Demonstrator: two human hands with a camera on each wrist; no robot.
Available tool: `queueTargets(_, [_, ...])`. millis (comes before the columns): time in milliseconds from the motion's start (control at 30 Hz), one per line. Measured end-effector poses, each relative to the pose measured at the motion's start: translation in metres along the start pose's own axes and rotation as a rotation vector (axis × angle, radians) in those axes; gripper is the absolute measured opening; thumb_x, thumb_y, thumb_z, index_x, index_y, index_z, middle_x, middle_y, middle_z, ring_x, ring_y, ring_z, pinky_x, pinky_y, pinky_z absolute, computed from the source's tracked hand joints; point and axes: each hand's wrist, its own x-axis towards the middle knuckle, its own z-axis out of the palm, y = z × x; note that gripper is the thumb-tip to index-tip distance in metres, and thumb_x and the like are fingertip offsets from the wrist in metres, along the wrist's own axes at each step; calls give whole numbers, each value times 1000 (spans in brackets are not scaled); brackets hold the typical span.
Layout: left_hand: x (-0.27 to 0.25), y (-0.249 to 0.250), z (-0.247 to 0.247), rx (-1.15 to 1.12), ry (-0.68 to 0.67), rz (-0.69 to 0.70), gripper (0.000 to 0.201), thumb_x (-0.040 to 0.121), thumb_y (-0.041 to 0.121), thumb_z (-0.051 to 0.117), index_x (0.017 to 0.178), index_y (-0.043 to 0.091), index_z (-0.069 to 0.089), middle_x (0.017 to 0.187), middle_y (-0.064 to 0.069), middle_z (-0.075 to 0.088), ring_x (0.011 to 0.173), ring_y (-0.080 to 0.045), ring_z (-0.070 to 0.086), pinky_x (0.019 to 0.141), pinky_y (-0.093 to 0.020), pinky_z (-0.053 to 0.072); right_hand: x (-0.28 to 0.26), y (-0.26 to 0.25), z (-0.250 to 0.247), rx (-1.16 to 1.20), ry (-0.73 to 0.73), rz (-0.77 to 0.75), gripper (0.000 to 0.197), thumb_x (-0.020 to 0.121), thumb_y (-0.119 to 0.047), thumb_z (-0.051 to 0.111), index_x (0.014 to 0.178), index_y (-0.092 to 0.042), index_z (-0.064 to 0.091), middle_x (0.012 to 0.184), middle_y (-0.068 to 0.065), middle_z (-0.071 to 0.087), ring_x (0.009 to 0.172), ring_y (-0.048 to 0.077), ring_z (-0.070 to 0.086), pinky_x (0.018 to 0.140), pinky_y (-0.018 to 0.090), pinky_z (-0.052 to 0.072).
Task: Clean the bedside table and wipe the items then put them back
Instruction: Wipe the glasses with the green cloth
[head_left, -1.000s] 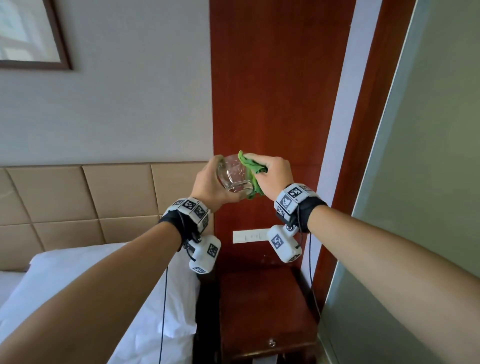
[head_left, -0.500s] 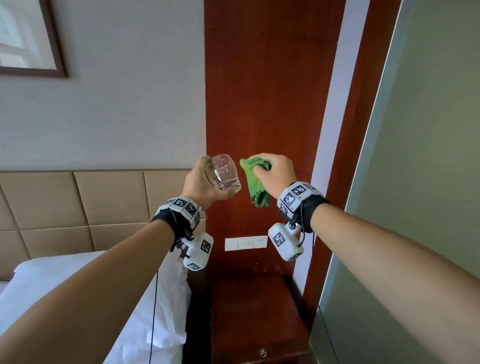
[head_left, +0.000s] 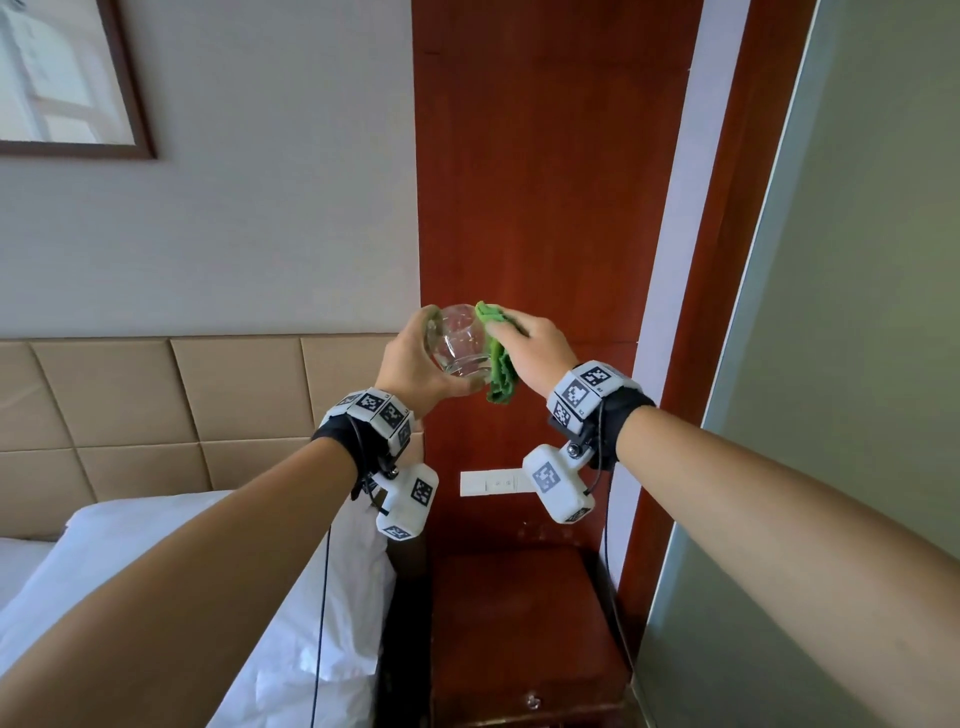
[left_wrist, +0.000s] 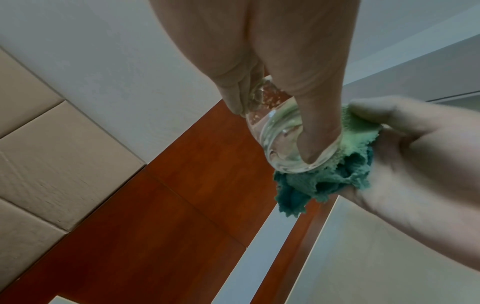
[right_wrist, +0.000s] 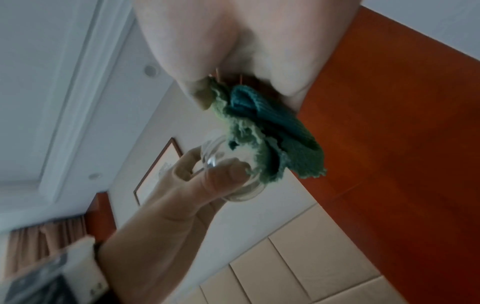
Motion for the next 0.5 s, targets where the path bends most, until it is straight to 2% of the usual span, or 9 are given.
queueTargets(33, [-1, 1, 2, 15, -3, 2, 112, 51, 37, 96, 145, 14, 39, 126, 3, 60, 111, -12, 60, 100, -31, 51, 1, 3, -2, 36, -2, 40, 30, 96, -38, 53, 121, -29, 67, 95, 4, 74, 91, 23, 68, 83, 34, 53])
queueTargets(100, [-3, 4, 5, 49, -10, 5, 111, 52, 36, 96, 145, 14, 39, 124, 7, 58, 110, -10, 58, 97, -25, 49, 4, 9, -6, 143, 23, 131, 22, 91, -40, 56, 99, -29, 73, 96, 8, 74, 94, 30, 68, 89, 46, 54])
queueTargets(167, [-5, 6, 9, 71, -14, 12, 110, 52, 38, 96, 144, 15, 40, 123, 6, 58, 109, -11, 59, 94, -24, 50, 7, 17, -9, 192, 80, 191, 18, 86, -38, 57, 86, -26, 72, 94, 12, 74, 93, 36, 68, 87, 54, 54])
queueTargets(267, [-6, 10, 15, 72, -24, 30, 111, 50, 40, 96, 143, 16, 40, 125, 2, 60, 111, -14, 60, 98, -32, 52, 9, 26, -15, 192, 150, 227, 21, 89, -28, 59, 88, -10, 70, 97, 22, 71, 94, 44, 66, 82, 59, 53])
queueTargets(333, [-7, 12, 20, 65, -32, 35, 113, 49, 39, 96, 144, 16, 39, 129, -1, 60, 114, -15, 59, 100, -35, 51, 7, 26, -20, 290, 149, 299, 24, 86, -31, 64, 87, -8, 71, 98, 23, 71, 94, 43, 68, 83, 60, 54])
queueTargets(400, [-7, 13, 25, 63, -19, 26, 112, 50, 38, 96, 144, 16, 39, 129, -1, 60, 114, -14, 59, 100, -34, 51, 6, 24, -25, 500, 39, 438, 27, 79, -37, 72, 94, -15, 73, 104, 19, 72, 95, 36, 70, 86, 56, 56])
queueTargets(467, [-7, 12, 28, 51, 7, 12, 111, 51, 37, 96, 144, 15, 39, 126, 1, 61, 111, -12, 60, 99, -30, 52, 4, 25, -31, 647, -106, 542, 51, 72, -43, 75, 113, -13, 68, 113, 17, 70, 104, 34, 67, 90, 58, 53])
queueTargets(500, [-7, 12, 29, 46, 15, 3, 111, 52, 37, 96, 144, 15, 39, 125, 3, 61, 110, -12, 61, 98, -28, 52, 4, 27, -34, 689, -156, 552, 53, 76, -42, 75, 120, -14, 65, 116, 16, 69, 107, 34, 66, 92, 58, 51])
